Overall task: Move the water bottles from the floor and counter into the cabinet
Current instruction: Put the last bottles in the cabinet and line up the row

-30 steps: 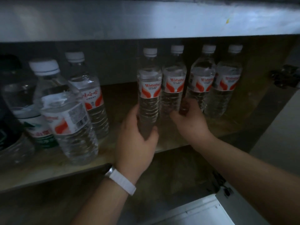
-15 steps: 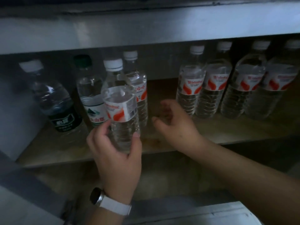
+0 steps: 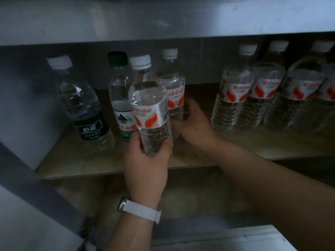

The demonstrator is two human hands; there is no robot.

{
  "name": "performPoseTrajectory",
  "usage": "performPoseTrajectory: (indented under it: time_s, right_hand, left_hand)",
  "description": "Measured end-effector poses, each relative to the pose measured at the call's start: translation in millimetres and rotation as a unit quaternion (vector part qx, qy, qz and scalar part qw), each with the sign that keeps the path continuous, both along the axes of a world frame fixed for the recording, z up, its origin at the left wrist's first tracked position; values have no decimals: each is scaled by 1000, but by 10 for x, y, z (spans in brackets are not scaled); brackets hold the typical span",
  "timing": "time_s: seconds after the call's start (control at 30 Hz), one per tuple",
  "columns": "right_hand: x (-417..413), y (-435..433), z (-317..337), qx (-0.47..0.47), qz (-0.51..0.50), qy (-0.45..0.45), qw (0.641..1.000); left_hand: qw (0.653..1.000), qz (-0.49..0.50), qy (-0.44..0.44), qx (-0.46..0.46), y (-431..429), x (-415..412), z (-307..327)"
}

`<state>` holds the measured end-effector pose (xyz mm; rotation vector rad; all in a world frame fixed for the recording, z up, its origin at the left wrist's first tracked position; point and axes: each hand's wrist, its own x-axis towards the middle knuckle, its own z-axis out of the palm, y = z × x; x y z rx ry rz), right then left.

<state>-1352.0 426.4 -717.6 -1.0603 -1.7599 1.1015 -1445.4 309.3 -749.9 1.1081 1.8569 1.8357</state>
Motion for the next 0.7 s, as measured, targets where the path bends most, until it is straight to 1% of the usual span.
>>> performPoseTrajectory:
  time_s: [0.2,0.3,0.47,0.6,0.7]
  right_hand:
    - [-83,39,-32,20,6,-13,1000]
    - [-80,51,-89,43,-27,-4,999]
    - [29,39,-91,40,-102,-2,994]
    - [172,33,-47,50,-115,-15,992]
    - [217,74,-54,60,-128,-23,990]
  left_hand:
    - [999,33,35,3,-10,-71,-18]
    - [998,46,49,-4,20,-70,-25]
    - [996,51,80,5,129,16,-12]
    - [994,59,90,-2,287,124,-51]
    - [995,61,72,-24,418,169,-16]
